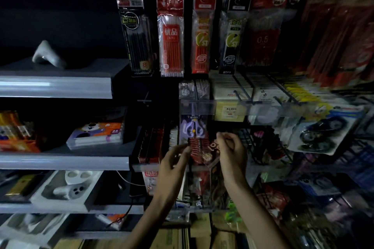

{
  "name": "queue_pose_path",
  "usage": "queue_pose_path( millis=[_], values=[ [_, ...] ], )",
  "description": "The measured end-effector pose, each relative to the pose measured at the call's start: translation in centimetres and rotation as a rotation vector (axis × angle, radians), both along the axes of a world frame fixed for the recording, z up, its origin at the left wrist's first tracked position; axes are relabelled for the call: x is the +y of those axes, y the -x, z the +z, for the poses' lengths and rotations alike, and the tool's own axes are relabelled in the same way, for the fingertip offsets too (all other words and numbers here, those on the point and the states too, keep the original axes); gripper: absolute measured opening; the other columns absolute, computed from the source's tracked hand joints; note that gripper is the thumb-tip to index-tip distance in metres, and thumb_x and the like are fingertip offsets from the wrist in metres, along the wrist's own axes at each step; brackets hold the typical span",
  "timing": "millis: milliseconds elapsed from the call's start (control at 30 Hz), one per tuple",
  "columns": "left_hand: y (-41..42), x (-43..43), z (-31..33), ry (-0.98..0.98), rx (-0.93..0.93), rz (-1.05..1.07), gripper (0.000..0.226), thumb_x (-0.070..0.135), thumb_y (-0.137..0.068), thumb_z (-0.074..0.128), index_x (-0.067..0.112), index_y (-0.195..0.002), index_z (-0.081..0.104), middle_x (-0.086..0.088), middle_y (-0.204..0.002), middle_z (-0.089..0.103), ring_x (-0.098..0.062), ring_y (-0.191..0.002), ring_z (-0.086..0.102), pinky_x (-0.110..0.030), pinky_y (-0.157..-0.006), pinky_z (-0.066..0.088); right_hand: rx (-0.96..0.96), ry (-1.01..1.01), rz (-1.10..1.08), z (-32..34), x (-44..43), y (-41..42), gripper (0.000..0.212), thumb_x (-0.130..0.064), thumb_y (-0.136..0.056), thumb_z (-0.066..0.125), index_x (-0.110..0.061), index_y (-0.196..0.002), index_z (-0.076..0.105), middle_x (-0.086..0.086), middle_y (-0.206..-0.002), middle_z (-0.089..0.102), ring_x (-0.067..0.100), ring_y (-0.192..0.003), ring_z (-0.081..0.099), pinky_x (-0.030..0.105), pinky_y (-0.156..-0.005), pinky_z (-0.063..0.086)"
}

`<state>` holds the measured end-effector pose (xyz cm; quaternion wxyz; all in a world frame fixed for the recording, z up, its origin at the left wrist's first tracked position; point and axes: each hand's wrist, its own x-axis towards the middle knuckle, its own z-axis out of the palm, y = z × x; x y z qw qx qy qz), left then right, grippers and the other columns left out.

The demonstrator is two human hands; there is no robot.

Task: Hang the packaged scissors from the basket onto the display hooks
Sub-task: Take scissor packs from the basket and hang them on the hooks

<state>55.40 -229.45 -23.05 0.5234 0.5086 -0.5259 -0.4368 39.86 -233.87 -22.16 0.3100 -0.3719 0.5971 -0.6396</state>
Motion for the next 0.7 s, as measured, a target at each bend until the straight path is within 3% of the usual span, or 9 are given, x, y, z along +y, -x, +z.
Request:
queue_pose_path(
  millis=[133,267,367,433,500,567,600,633,700],
  values=[
    [1.1,3.3,0.6,0.023,-0.002,-0.117,0.024,0.05,-0.095,0.065,0.042,-0.117,0.069,0.026,-0.114,0.073,0.006,-0.109,0.067,-0.012,-0.088,0.052,-0.029,-0.015,-0.021,0.9,2.1,-0.1,0.038,-0.039,-0.099,0.063,-0.005,-0.082,0.067,0.013,-0.075,0.065,0.012,-0.064,0.057,0.027,-0.057,0.039],
    [1.7,4.6,0.9,0.102,-0.051,-0.142,0.021,0.036,-0.092,0.073,0.025,-0.11,0.072,0.01,-0.102,0.076,-0.008,-0.099,0.073,-0.021,-0.085,0.058,-0.068,-0.073,-0.005,1.4,3.2,-0.6,0.047,-0.042,-0.098,0.065,-0.009,-0.065,0.058,0.004,-0.061,0.053,0.02,-0.06,0.052,0.032,-0.059,0.034],
    [1.9,4.6,0.8,0.122,-0.048,-0.075,0.012,0.024,-0.097,0.072,0.022,-0.109,0.076,0.01,-0.101,0.078,-0.009,-0.097,0.075,-0.025,-0.084,0.06,-0.056,-0.023,0.029,1.1,4.0,-1.1,0.05,-0.046,-0.098,0.062,-0.004,-0.071,0.058,0.012,-0.065,0.051,0.02,-0.06,0.051,0.033,-0.063,0.035],
    [1.9,4.7,1.0,0.12,-0.018,-0.015,0.011,0.017,-0.097,0.072,0.024,-0.103,0.079,0.013,-0.097,0.08,-0.005,-0.092,0.075,-0.018,-0.079,0.058,-0.067,-0.016,0.071,0.6,4.3,-1.3,0.053,-0.057,-0.095,0.061,-0.006,-0.086,0.065,0.016,-0.079,0.061,0.025,-0.072,0.062,0.034,-0.069,0.042],
    [1.8,4.8,1.2,0.125,-0.017,0.049,0.017,0.011,-0.097,0.07,0.027,-0.099,0.079,0.02,-0.094,0.079,0.001,-0.089,0.074,-0.013,-0.075,0.056,-0.105,-0.073,0.145,0.1,4.4,-1.3,0.061,-0.079,-0.085,0.055,-0.025,-0.11,0.071,0.005,-0.113,0.07,0.023,-0.105,0.067,0.04,-0.093,0.052],
    [1.3,4.4,1.1,0.128,-0.021,0.088,0.02,0.011,-0.098,0.069,0.029,-0.1,0.078,0.02,-0.096,0.079,-0.001,-0.092,0.075,-0.018,-0.079,0.059,-0.163,-0.104,0.267,0.5,4.8,-1.2,0.084,-0.091,-0.077,0.045,-0.034,-0.137,0.061,-0.008,-0.141,0.06,0.015,-0.13,0.056,0.047,-0.112,0.043],
    [1.0,4.2,1.0,0.137,-0.031,0.093,0.019,0.013,-0.098,0.069,0.029,-0.102,0.079,0.018,-0.098,0.08,-0.003,-0.095,0.075,-0.022,-0.082,0.06,-0.186,-0.099,0.325,0.6,4.9,-0.9,0.088,-0.093,-0.076,0.044,-0.035,-0.14,0.059,-0.012,-0.144,0.057,0.012,-0.133,0.053,0.047,-0.115,0.04],
    [0.8,3.9,1.1,0.141,-0.032,0.099,0.018,0.014,-0.098,0.069,0.028,-0.103,0.079,0.016,-0.099,0.08,-0.005,-0.097,0.075,-0.025,-0.084,0.061,-0.177,-0.082,0.378,0.9,5.2,-0.5,0.08,-0.091,-0.078,0.047,-0.038,-0.136,0.061,-0.02,-0.141,0.057,0.005,-0.131,0.053,0.042,-0.115,0.039],
    [0.4,3.4,1.5,0.142,0.009,0.107,0.015,0.014,-0.098,0.07,0.024,-0.103,0.079,0.012,-0.099,0.08,-0.007,-0.097,0.075,-0.028,-0.085,0.06,-0.086,-0.042,0.469,1.7,6.1,0.2,0.036,-0.071,-0.09,0.054,-0.045,-0.111,0.07,-0.039,-0.113,0.062,-0.017,-0.109,0.055,0.029,-0.1,0.042]
  ],
)
